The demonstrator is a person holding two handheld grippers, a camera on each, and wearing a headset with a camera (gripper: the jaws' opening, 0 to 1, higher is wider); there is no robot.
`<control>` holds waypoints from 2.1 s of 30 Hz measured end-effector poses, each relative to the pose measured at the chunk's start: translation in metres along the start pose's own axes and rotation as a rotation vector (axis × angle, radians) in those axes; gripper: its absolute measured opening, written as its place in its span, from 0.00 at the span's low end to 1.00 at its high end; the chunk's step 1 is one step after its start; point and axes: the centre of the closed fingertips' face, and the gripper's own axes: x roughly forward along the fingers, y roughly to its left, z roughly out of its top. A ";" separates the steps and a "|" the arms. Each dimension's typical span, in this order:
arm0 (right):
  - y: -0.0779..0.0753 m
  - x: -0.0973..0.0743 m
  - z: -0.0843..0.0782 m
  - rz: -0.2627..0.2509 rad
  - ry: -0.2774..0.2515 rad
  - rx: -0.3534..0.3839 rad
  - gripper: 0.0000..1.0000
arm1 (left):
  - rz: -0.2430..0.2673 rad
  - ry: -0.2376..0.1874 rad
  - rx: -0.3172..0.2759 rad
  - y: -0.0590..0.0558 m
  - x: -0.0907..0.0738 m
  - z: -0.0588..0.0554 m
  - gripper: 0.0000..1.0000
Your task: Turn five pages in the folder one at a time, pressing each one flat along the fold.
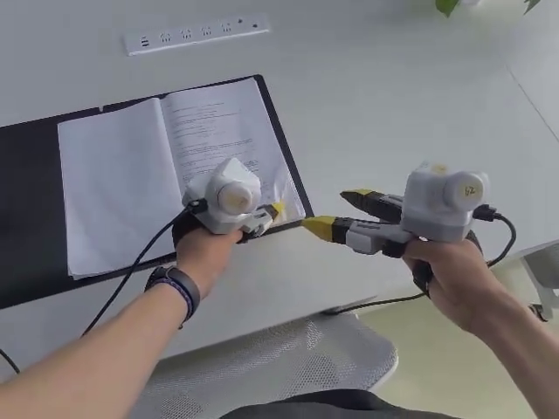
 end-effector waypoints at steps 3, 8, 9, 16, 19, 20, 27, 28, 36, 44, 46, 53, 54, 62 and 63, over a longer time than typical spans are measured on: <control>-0.001 0.003 0.002 0.005 -0.004 0.002 0.59 | -0.005 -0.001 0.009 0.002 0.001 0.000 0.31; -0.004 0.009 0.006 0.014 0.001 -0.009 0.59 | -0.005 -0.019 0.026 0.002 0.000 0.000 0.29; -0.004 0.009 0.007 0.015 0.001 -0.010 0.59 | -0.003 -0.023 0.032 0.002 0.000 0.001 0.25; -0.005 0.014 0.009 0.022 0.000 -0.009 0.59 | -0.006 -0.031 0.048 0.004 0.002 0.000 0.17; -0.005 0.015 0.009 0.026 0.002 -0.012 0.59 | -0.004 -0.019 0.005 0.004 0.002 0.002 0.17; -0.005 0.015 0.010 0.026 0.001 -0.010 0.59 | -0.003 -0.017 0.004 0.004 0.002 0.002 0.17; -0.009 0.011 0.008 0.018 -0.003 -0.001 0.59 | -0.060 -0.028 -0.076 -0.015 0.003 0.003 0.42; -0.009 0.011 0.007 0.017 -0.003 0.001 0.59 | -0.060 -0.030 -0.076 -0.017 0.004 0.003 0.44; -0.009 0.008 0.005 0.012 -0.007 0.008 0.58 | -0.027 -0.038 0.021 -0.018 0.006 0.000 0.46; -0.007 0.017 0.008 0.028 -0.006 0.008 0.57 | -0.032 -0.046 0.036 -0.017 0.006 0.000 0.44; -0.008 0.021 0.009 0.033 -0.006 0.008 0.57 | -0.034 -0.049 0.037 -0.017 0.006 0.000 0.44; -0.012 0.043 0.013 0.072 -0.003 0.030 0.55 | -0.031 -0.062 0.029 -0.014 0.005 0.000 0.41; -0.013 0.048 0.013 0.079 0.007 0.029 0.55 | -0.031 -0.063 0.029 -0.014 0.005 0.000 0.39; -0.015 0.074 0.019 0.117 0.021 0.054 0.53 | -0.026 -0.066 0.021 -0.012 0.005 0.001 0.37; -0.015 0.077 0.019 0.123 0.021 0.054 0.52 | -0.026 -0.066 0.021 -0.012 0.005 0.001 0.37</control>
